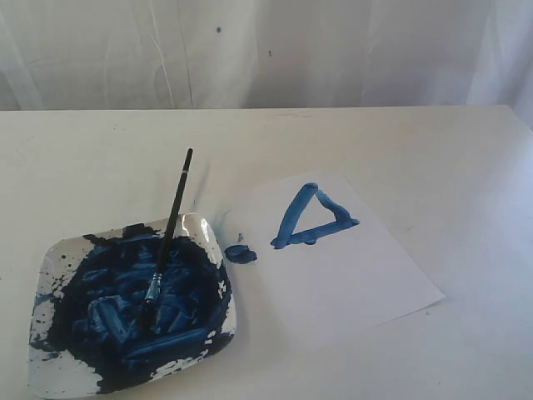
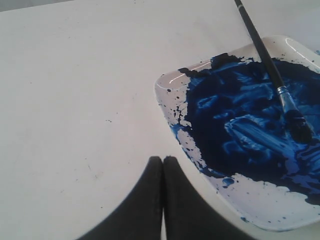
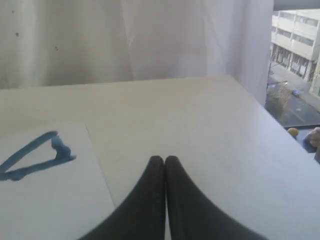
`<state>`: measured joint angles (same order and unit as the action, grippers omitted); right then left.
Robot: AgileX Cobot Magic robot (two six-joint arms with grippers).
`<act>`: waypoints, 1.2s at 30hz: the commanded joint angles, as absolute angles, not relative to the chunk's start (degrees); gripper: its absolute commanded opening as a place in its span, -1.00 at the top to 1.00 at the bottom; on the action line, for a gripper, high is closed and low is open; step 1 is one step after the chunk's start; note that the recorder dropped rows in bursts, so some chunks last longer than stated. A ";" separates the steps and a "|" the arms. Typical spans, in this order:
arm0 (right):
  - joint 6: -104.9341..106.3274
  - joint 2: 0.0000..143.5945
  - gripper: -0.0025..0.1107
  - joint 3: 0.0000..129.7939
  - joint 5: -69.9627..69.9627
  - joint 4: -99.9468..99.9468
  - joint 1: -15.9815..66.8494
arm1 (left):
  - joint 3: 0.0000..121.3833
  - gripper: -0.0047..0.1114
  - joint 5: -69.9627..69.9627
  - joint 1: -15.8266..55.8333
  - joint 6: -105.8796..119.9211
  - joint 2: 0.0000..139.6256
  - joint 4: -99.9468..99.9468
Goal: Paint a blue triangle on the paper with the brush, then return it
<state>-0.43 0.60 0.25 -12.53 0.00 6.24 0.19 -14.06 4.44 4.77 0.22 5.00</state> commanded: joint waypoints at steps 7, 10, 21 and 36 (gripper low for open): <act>1.27 0.00 0.96 0.00 -19.72 -0.61 10.13 | 0.00 0.92 -14.16 4.80 4.71 0.00 5.27; 1.37 0.00 0.96 0.00 -20.02 -0.61 11.38 | 0.00 0.92 -14.16 4.80 4.71 0.00 5.27; 1.50 0.00 0.96 0.00 -20.02 -0.61 12.69 | 0.00 0.92 -14.16 4.80 4.71 0.00 5.27; 1.28 0.00 0.96 0.00 -20.02 0.00 11.21 | 0.00 0.92 -14.16 4.80 4.71 0.00 5.27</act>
